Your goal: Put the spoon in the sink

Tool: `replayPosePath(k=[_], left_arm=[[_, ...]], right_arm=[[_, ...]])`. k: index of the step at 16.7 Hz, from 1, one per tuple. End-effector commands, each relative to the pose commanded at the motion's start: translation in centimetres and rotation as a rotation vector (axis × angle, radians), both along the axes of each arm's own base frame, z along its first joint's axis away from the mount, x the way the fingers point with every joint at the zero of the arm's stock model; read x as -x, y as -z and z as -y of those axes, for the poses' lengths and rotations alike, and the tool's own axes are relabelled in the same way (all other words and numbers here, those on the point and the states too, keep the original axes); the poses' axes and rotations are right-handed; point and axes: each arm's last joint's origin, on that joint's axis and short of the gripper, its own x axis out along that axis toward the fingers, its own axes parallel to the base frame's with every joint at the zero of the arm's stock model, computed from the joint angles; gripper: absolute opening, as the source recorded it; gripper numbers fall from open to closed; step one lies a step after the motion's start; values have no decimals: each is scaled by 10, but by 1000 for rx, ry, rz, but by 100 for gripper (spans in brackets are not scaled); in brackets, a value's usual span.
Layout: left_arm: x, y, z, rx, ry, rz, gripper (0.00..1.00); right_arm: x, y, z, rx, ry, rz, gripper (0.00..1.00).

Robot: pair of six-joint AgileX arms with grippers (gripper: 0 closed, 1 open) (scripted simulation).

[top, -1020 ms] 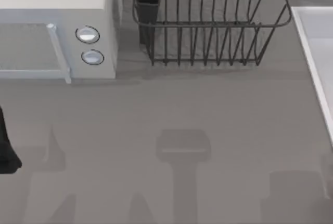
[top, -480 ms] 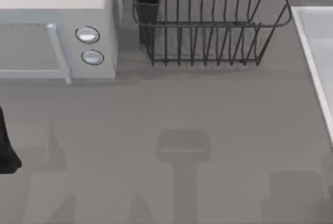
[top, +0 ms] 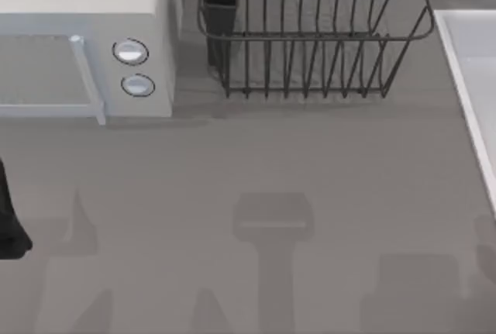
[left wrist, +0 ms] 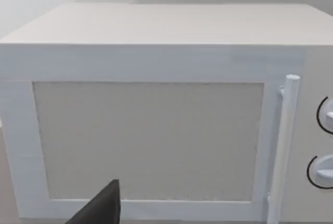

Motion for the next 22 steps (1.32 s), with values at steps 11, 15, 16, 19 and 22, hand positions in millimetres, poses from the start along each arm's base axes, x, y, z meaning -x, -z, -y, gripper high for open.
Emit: replayPosePath(k=[11, 15, 16, 19, 22], left_arm=[[0, 0, 0, 0, 0, 0, 100], [0, 0, 0, 0, 0, 0, 100], [0, 0, 0, 0, 0, 0, 100], [0, 0, 0, 0, 0, 0, 100], [0, 0, 0, 0, 0, 0, 100]], right_arm=[[6, -66, -1, 1, 4, 7, 0], [-8, -71, 0, -1, -4, -14, 0], [-17, -73, 2, -3, -9, -27, 0], [-57, -83, 7, -8, -27, -69, 0], [-113, -95, 14, -9, -43, -82, 0]])
